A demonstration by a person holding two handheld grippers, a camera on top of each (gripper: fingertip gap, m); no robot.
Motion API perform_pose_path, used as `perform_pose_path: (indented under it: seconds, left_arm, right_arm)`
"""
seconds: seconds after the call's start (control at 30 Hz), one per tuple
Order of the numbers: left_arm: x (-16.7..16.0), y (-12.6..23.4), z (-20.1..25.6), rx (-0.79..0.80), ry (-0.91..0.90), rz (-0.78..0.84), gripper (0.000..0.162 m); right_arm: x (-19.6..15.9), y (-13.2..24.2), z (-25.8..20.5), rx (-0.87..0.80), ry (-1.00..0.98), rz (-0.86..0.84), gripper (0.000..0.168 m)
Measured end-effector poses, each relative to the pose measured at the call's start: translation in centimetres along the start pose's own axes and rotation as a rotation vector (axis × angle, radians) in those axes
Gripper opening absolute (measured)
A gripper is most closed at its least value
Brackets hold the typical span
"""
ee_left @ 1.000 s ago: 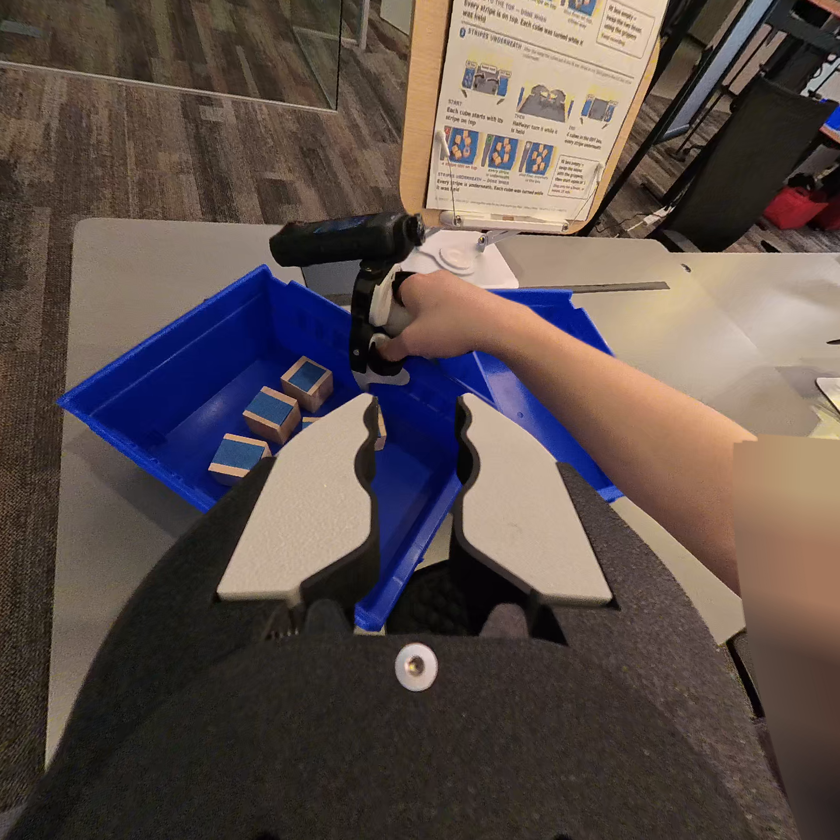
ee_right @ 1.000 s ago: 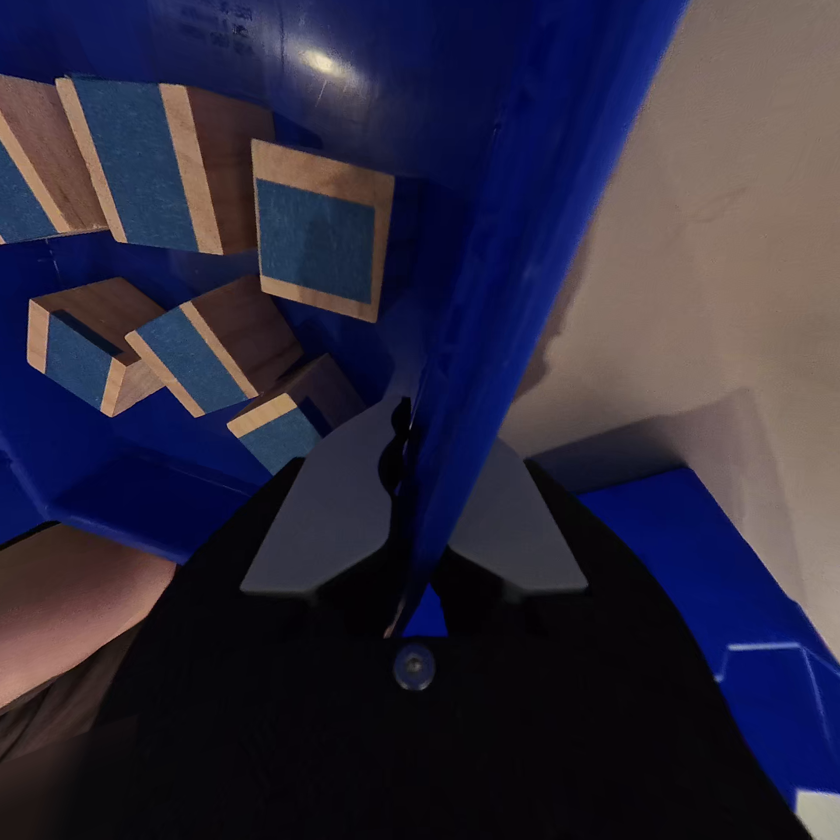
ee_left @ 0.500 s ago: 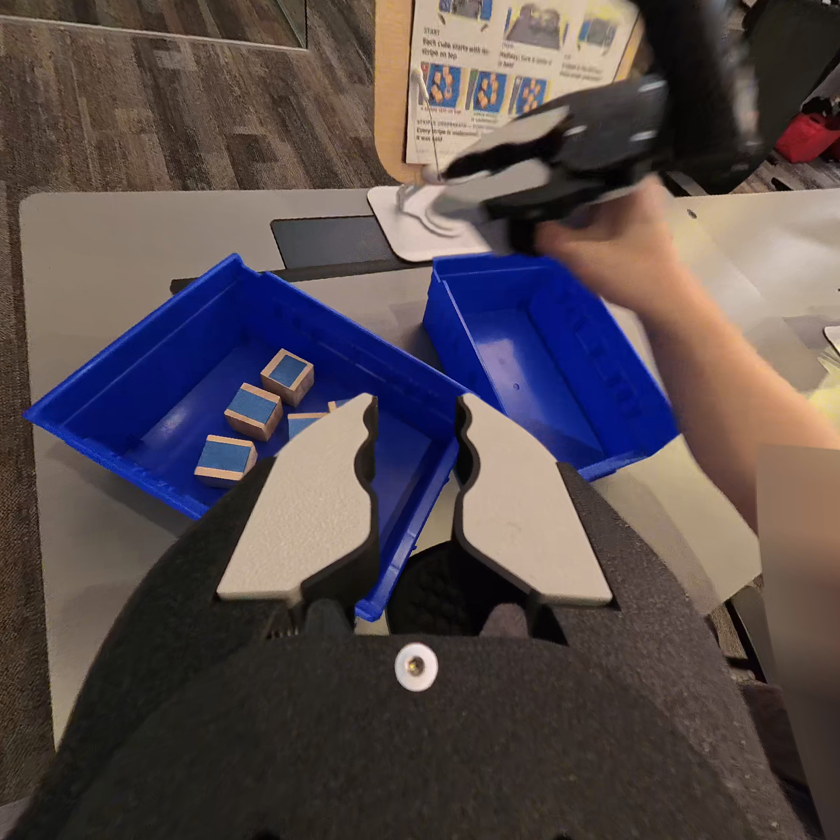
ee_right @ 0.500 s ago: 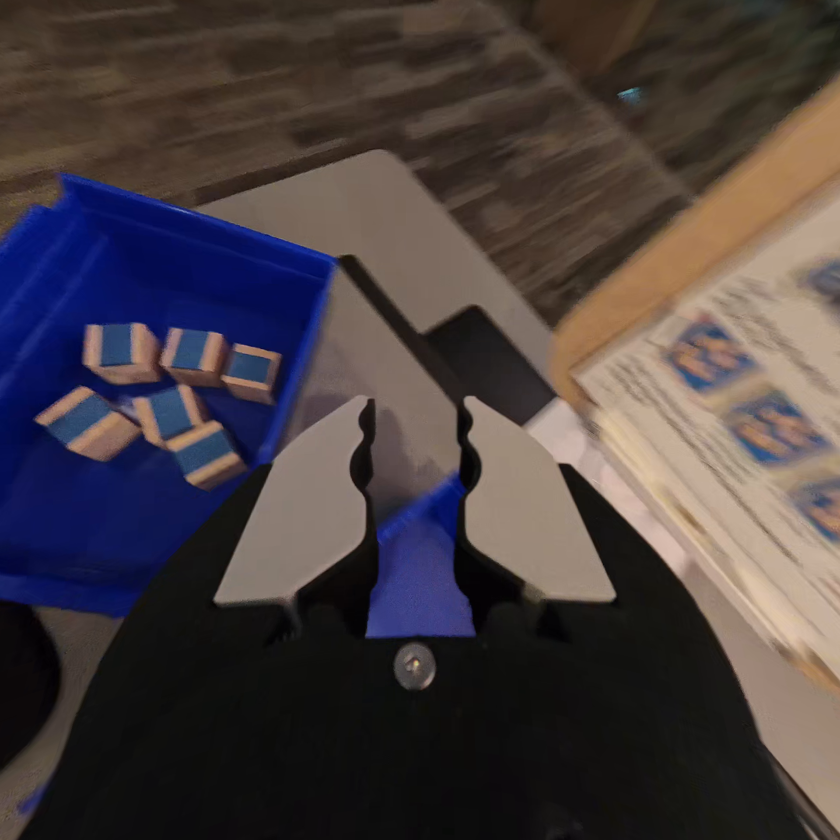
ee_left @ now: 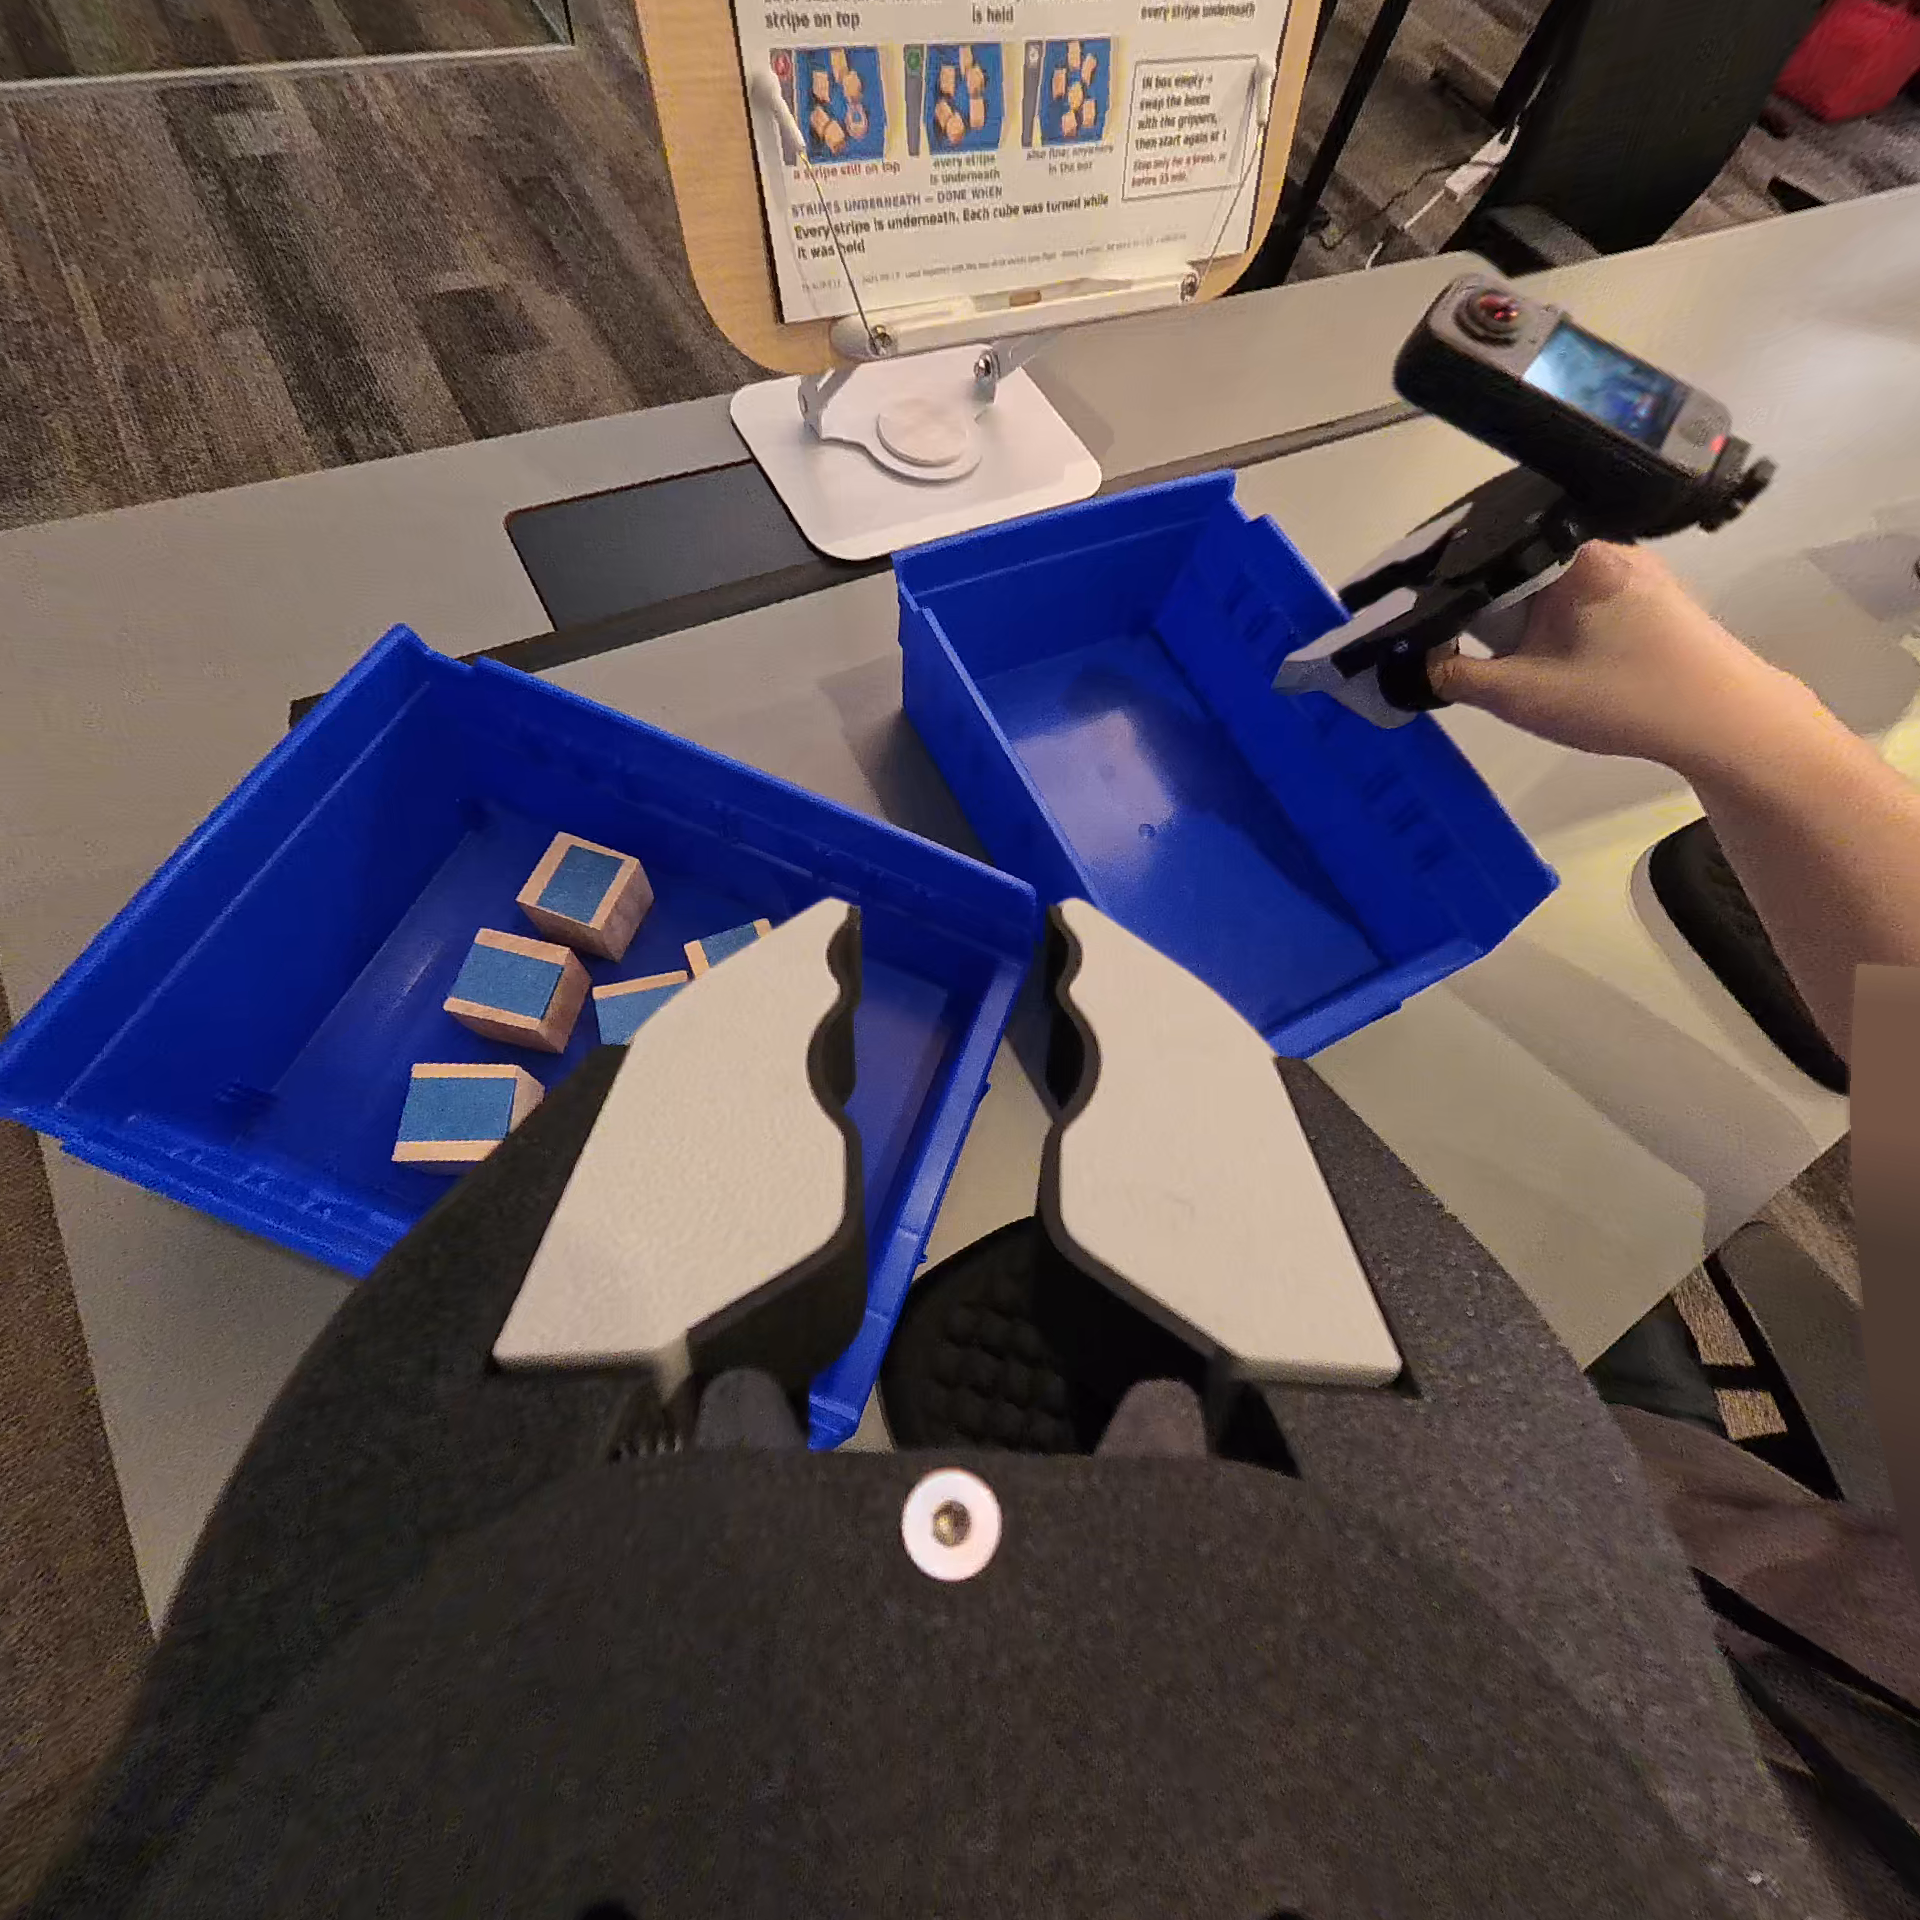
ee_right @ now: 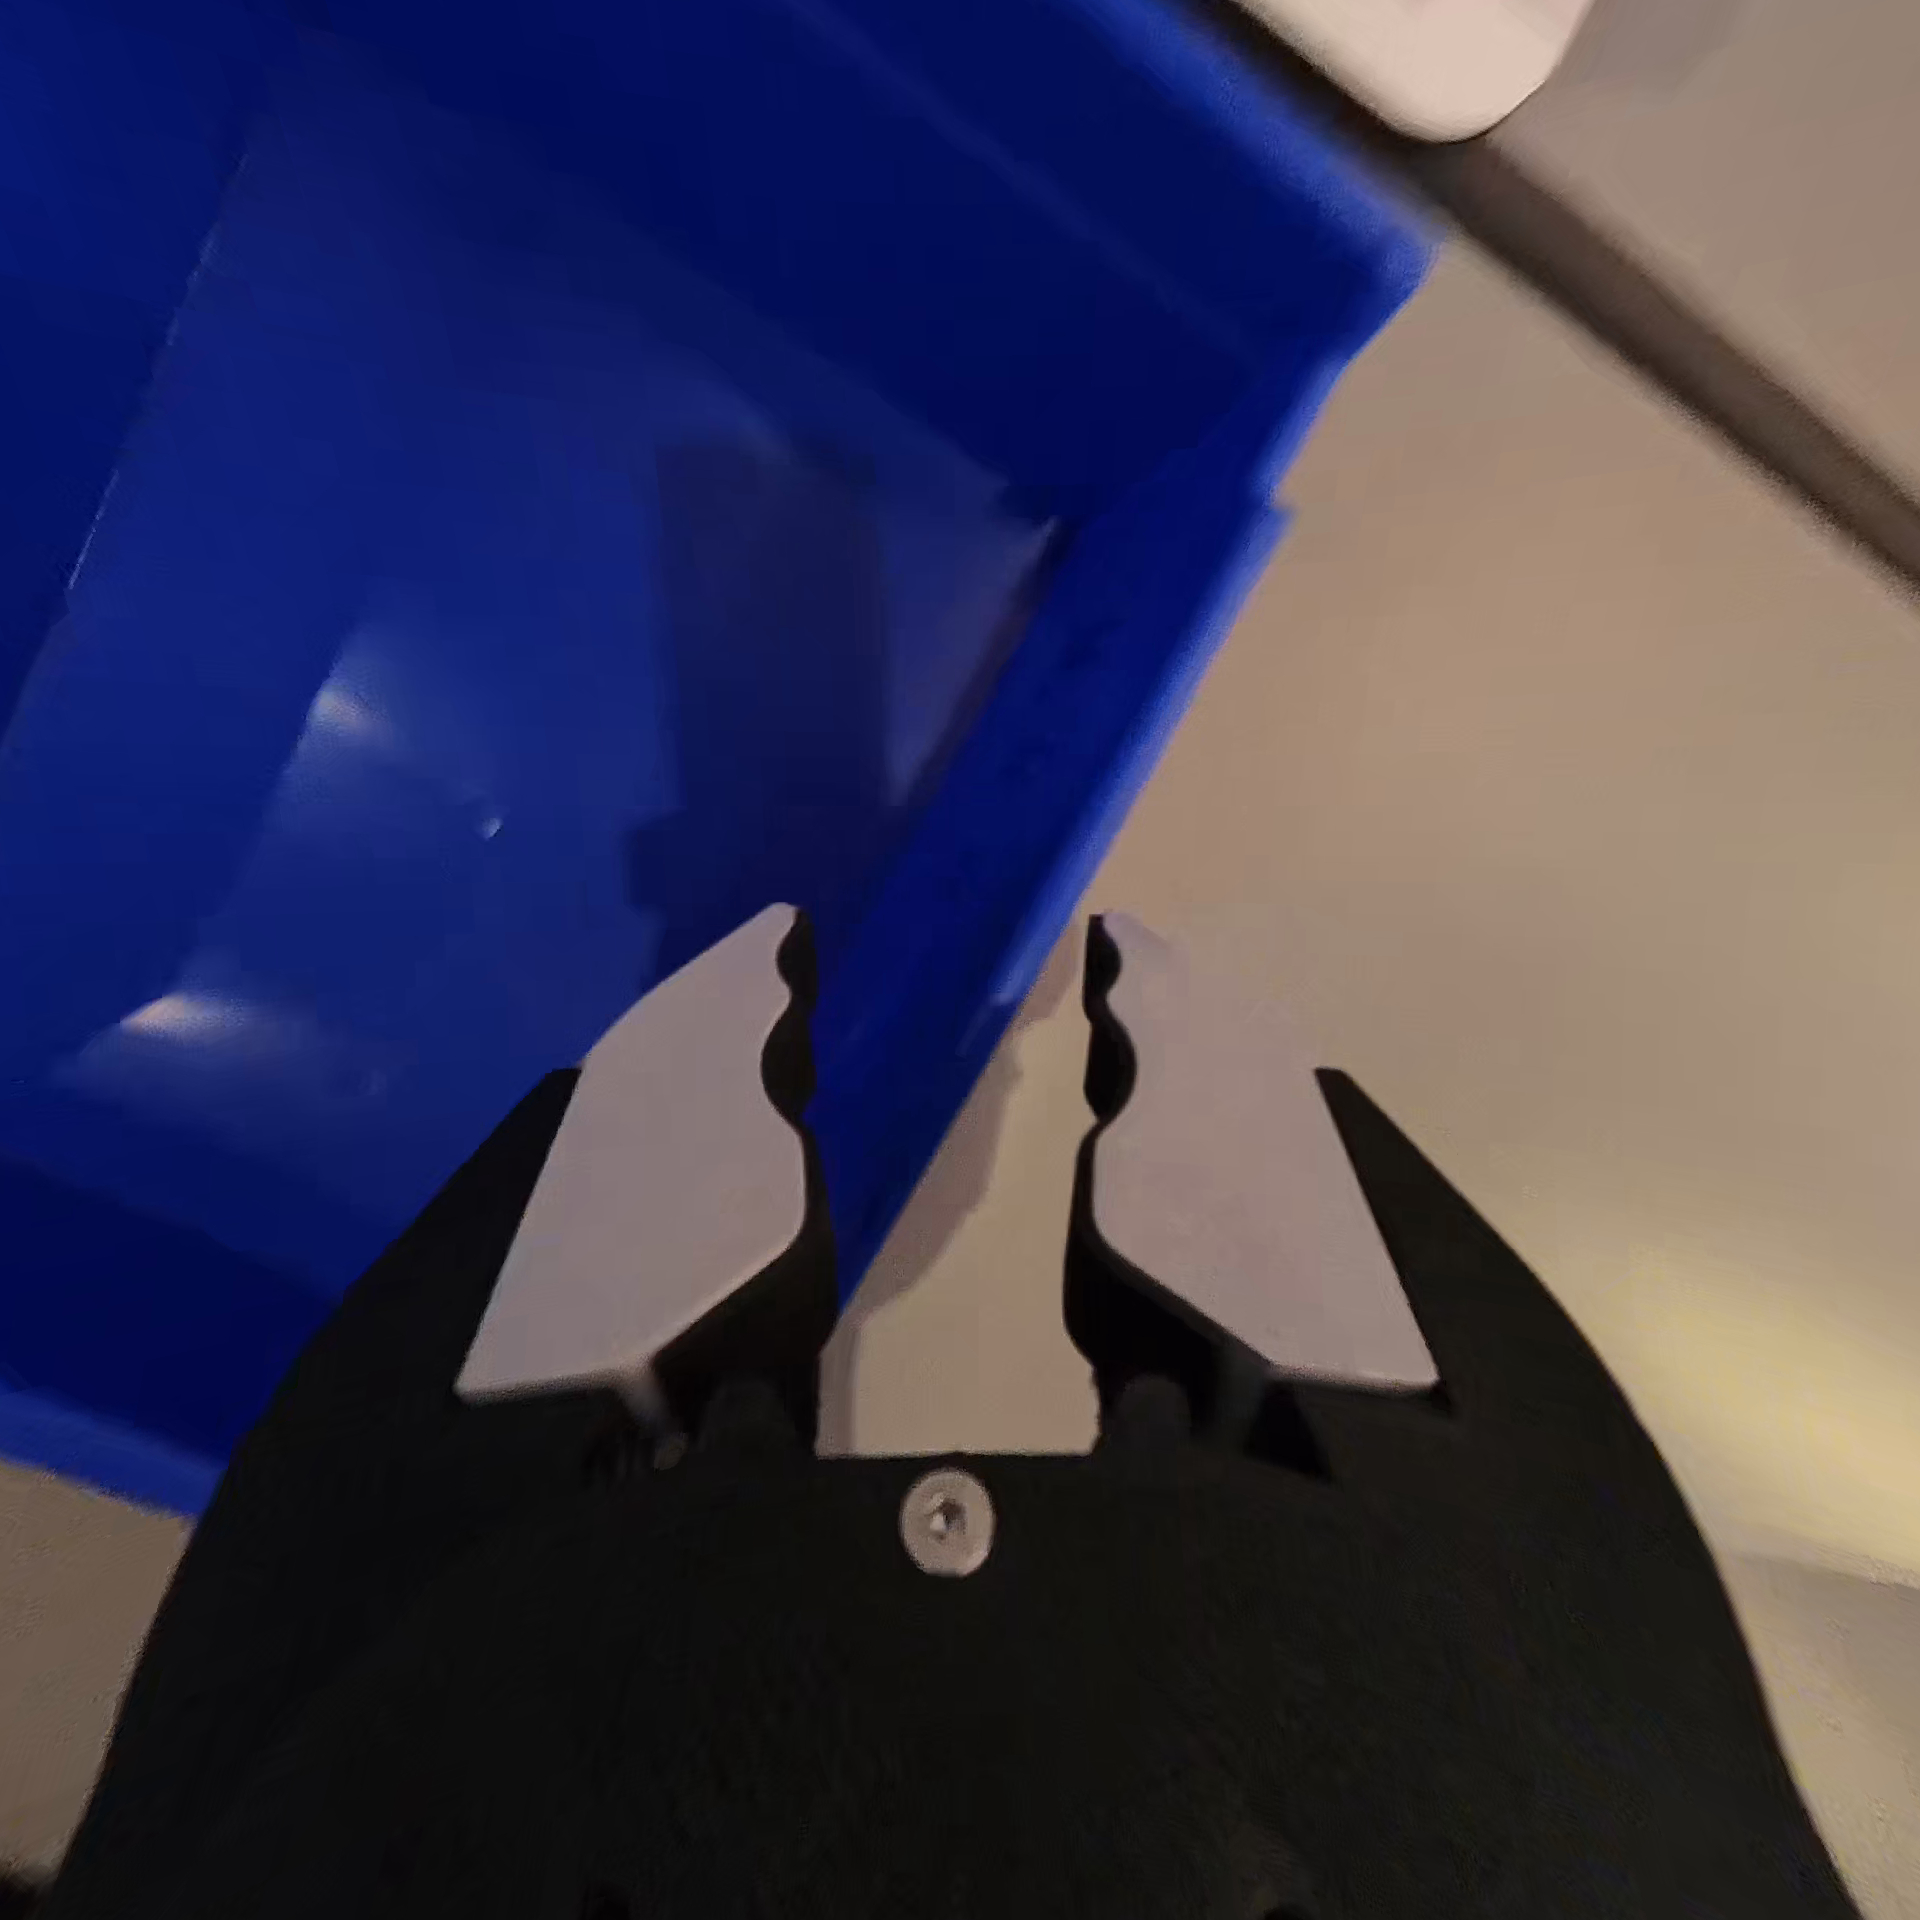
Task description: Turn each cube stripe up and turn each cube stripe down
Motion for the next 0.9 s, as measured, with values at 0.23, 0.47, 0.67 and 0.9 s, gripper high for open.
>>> perform_pose_path:
  seconds: [0.23, 0.47, 0.67, 0.9]
  left_arm:
    - [0.5, -1.0, 1.1, 0.003, -0.056, -0.026, 0.033]
    - [0.5, -2.4, 3.3, -0.007, -0.159, -0.091, 0.033]
    - [1.0, -3.2, 4.5, 0.005, -0.213, -0.098, 0.032]
    - [0.9, -5.9, 6.8, -0.017, -0.311, -0.198, 0.033]
  right_arm:
    - [-1.9, -0.9, 3.6, 0.185, -0.066, -0.154, 0.005]
    - [-5.5, -0.3, 12.9, 0.130, -0.192, -0.196, 0.005]
    - [-9.2, 0.5, 21.1, 0.073, -0.325, -0.209, 0.005]
    - [-11.9, 1.0, 27.0, 0.022, -0.416, -0.166, 0.004]
Point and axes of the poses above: each gripper's, where its closed fingertips meet, y back along the fingers, x out of its top, z = x × y across the jaws, the point moved 3 cm from there along y, back along the fingers, and after that the axes turned 3 degrees about -y, right-handed, at the moved point
